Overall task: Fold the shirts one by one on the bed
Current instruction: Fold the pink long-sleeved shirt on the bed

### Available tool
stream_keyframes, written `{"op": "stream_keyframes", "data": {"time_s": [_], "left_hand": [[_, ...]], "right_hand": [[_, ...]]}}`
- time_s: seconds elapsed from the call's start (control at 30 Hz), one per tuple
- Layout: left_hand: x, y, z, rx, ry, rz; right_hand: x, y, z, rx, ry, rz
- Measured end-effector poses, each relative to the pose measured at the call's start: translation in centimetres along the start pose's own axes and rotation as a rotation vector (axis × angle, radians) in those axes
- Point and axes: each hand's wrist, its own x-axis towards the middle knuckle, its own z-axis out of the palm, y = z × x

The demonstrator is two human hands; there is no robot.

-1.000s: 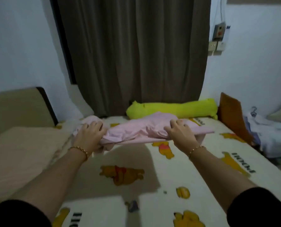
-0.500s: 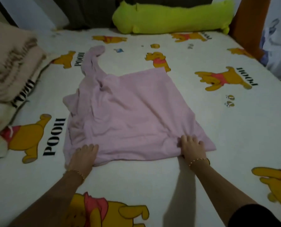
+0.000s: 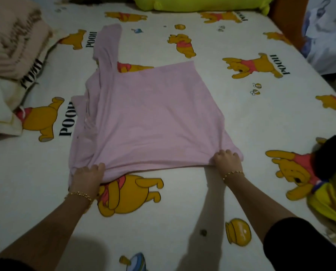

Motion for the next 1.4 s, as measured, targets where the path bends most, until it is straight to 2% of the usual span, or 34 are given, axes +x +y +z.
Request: {"op": "stream_keyframes", "data": {"time_s": [0.33, 0.47, 0.63, 0.8, 0.87, 1.07, 1.4], "left_hand": [[-12.0, 1.1, -2.5, 0.028, -0.184, -0.111], [-15.7, 2.0, -4.1, 0.035, -0.360, -0.173], [-20.1, 3.6, -4.6, -0.060, -0.424, -0.239], [-21.3, 4.5, -5.6, -0.342, -0.522, -0.333], [-21.0, 5.0, -6.5, -0.451, -0.504, -0.398], [-18.1, 3.9, -8.1, -0.663, -0.256, -0.565], [-11.8, -2.6, -6.7, -0.775, -0.216, -0.670]], "right_hand": [[-11.6, 0.0, 2.1, 0.045, -0.065, -0.158], [-15.3, 0.6, 2.6, 0.114, -0.136, -0.244], [-19.1, 0.5, 4.0, 0.188, -0.207, -0.277], [-19.7, -0.2, 3.1, 0.332, -0.285, -0.209], [-19.3, -0.8, 2.3, 0.362, -0.274, -0.219], [-16.7, -4.2, -1.7, 0.434, -0.181, -0.284], [-7.4, -16.1, -8.6, 0.439, -0.150, -0.414]]}}
